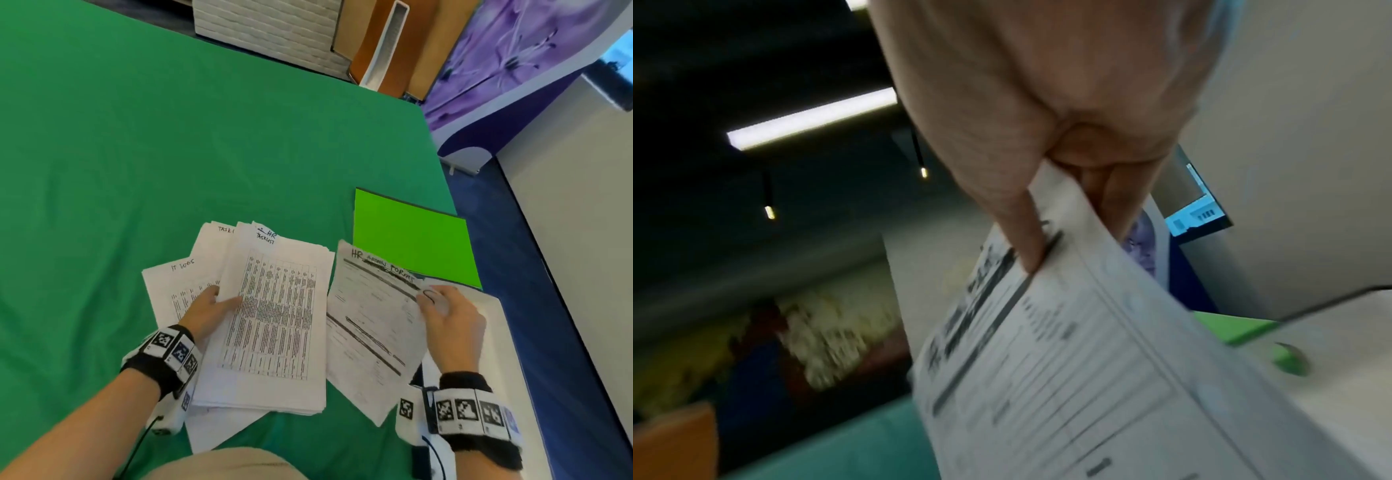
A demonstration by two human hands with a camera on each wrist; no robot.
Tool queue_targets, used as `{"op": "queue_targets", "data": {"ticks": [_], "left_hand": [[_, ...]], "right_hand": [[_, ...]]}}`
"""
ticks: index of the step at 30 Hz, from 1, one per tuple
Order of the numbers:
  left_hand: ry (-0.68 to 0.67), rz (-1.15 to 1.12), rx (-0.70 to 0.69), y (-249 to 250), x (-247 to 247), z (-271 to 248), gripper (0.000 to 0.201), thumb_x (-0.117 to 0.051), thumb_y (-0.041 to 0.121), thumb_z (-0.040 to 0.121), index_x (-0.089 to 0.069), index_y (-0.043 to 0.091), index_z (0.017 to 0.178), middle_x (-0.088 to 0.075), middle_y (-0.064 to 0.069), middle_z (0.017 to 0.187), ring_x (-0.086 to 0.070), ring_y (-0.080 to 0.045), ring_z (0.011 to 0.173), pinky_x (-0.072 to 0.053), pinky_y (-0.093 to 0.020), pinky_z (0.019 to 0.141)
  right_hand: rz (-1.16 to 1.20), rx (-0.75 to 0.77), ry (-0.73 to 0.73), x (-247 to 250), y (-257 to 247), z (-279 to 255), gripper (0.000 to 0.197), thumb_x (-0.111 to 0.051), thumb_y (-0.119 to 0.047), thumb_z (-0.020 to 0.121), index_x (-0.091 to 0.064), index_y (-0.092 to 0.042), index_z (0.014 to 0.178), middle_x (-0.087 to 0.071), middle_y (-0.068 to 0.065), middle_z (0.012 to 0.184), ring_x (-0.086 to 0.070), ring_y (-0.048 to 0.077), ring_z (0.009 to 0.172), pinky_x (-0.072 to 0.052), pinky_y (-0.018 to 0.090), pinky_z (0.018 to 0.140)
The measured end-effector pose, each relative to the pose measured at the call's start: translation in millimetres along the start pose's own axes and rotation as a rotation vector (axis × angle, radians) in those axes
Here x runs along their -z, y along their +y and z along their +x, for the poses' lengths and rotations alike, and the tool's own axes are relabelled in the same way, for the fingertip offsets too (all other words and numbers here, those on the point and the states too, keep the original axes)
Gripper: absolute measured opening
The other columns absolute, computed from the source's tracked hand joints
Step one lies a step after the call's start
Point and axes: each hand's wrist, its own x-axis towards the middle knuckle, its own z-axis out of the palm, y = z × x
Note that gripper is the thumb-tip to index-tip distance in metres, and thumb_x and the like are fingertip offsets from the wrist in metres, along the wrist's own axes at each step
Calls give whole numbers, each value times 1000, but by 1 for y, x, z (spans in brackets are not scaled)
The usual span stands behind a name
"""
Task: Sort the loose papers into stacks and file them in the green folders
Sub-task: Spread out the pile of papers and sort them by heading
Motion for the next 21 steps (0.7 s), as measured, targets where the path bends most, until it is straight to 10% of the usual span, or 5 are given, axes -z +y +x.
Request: {"op": "queue_targets", "data": {"ticks": [4,7,12,15,21], "left_hand": [[41,58,-54,2,0,1,51,-40,36,103,-38,7,145,-42,-3,146,-42,-24,132,-31,-35,111],[76,84,-83,4,-2,2,39,-37,23,105,-47,4,138,-50,0,128,-45,-14,111,-32,-25,94],[82,-28,-46,3,-7,5,39,-44,30,103,-53,8,134,-55,-11,137,-52,-18,107,-39,-28,91],[-2,-29,-21,12,-10,-3,57,-33,48,102,-39,13,146,-40,-5,149,-42,-21,132,-30,-35,108],[-50,-36,55,13,-4,7,89,-32,79,81,-43,18,145,-43,-5,150,-44,-29,134,-31,-49,114]], "right_hand": [[569,152,2,39,-70,7,8,-67,-16,90,-70,-11,95,-70,-1,89,-63,11,81,-51,22,71],[785,130,-5,48,-91,18,5,-64,-16,92,-68,-15,95,-71,3,92,-65,13,84,-54,25,73],[645,57,1,-5,-77,41,6,-60,-20,95,-63,-15,93,-66,-1,87,-59,13,80,-48,28,71],[462,2,-31,-60,-58,47,13,-57,-21,96,-60,-10,90,-61,5,86,-53,20,80,-38,29,72],[562,-660,-470,-147,-33,41,69,-52,-55,91,-36,-14,144,-42,4,145,-42,28,132,-35,52,110]]}}
